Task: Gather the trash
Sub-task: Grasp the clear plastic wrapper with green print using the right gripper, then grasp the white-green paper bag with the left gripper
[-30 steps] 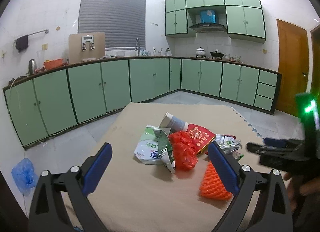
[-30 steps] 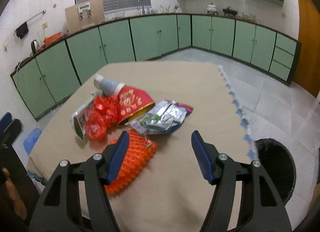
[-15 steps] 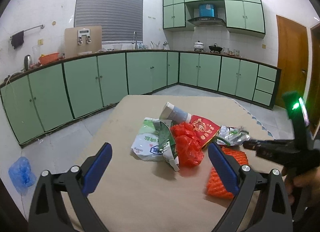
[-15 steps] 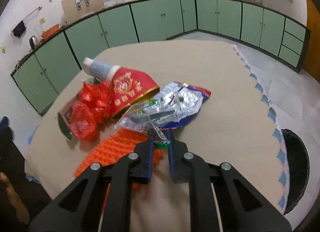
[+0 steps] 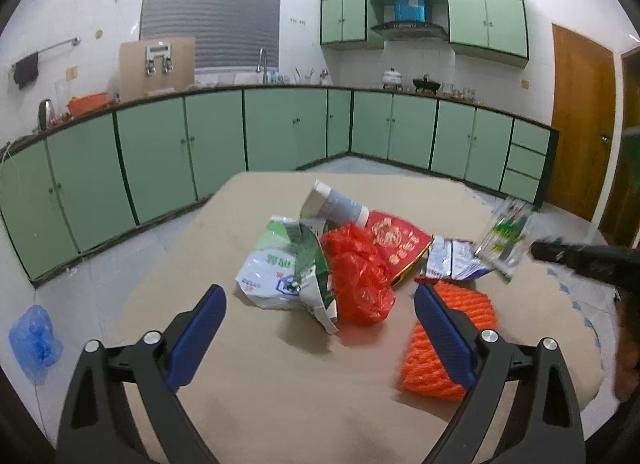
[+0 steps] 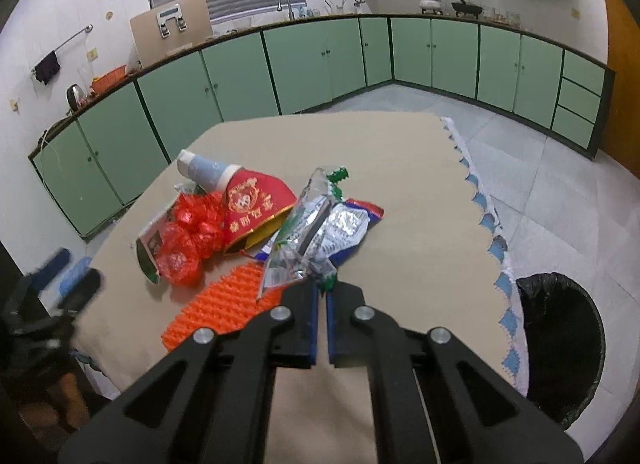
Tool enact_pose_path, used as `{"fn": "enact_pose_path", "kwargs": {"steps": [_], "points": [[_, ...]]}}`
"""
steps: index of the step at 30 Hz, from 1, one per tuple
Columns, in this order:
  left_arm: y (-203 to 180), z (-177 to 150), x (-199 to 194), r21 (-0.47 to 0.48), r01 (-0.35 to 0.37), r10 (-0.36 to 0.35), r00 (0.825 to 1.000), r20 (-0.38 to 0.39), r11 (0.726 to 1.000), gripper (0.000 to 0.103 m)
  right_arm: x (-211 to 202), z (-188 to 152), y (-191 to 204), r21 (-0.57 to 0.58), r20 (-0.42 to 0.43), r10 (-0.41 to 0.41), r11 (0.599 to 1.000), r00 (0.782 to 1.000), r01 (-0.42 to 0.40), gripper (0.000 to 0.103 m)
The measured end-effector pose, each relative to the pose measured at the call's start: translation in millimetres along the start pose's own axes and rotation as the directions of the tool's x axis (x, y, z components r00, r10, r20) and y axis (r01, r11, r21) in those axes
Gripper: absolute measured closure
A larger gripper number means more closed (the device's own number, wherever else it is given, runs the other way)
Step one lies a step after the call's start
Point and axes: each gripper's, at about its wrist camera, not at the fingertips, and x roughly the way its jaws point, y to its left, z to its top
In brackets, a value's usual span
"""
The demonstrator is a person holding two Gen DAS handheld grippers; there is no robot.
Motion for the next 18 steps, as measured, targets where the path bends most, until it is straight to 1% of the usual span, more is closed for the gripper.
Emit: {"fn": "enact_pose_path", "kwargs": {"steps": [3, 5, 6, 8, 13, 15, 16, 17, 18], "points": [[-2.1, -2.5, 13.9, 0.016, -0.013, 0.013, 1.000, -0.017, 1.000, 0.017, -2.4, 3.2, -3.2, -0.002, 0.004, -0.003, 1.000, 1.000, 0.003, 0.101], [1.2, -2.1, 22.2, 0.010, -0.015, 0.015, 1.000, -0.027, 1.000, 0.028, -3.1, 5.1, -6.2, 0.006, 0.009, -0.004, 1.000, 1.000, 0.004, 0.101], [3.1, -2.1, 25.7, 0.006, -0.017, 0.017, 0.999, -0.035, 1.000, 0.030, -2.9, 6.4, -6.7, 0.009, 0.008, -0.003, 1.000, 1.000, 0.003, 0.101], [5.1, -3.3, 33.2, 0.000, -0.004, 0.004, 0.998, -0.055, 1.000, 0.037, -2.0, 7.3, -6.2, 0.013, 0.009, -0.002, 1.000, 1.000, 0.002, 0.101], [9.0, -8.8, 56.4, -0.027, 0.006, -0.009, 0.994, -0.113, 1.000, 0.038, -0.8, 6.8, -3.2, 0.007, 0.004, -0.003, 1.000, 1.000, 0.003, 0.101], [12.3, -9.5, 61.5, -0.044, 0.007, -0.012, 0.993, -0.120, 0.999, 0.042, -1.1, 6.3, -3.3, 0.004, 0.002, -0.005, 1.000, 1.000, 0.005, 0.101], [13.2, -9.5, 62.4, -0.047, 0.012, -0.017, 0.992, -0.124, 0.999, 0.053, -1.8, 6.3, -3.5, 0.004, 0.003, -0.006, 1.000, 1.000, 0.006, 0.101], [14.4, -9.3, 64.7, -0.053, 0.016, -0.022, 0.991, -0.133, 0.998, 0.071, -2.4, 6.4, -3.8, 0.004, 0.003, -0.007, 1.000, 1.000, 0.007, 0.101], [16.0, -9.3, 66.9, -0.064, 0.029, -0.038, 0.989, -0.143, 0.998, 0.078, -3.0, 6.5, -4.1, 0.004, 0.004, -0.008, 1.000, 1.000, 0.008, 0.101]]}}
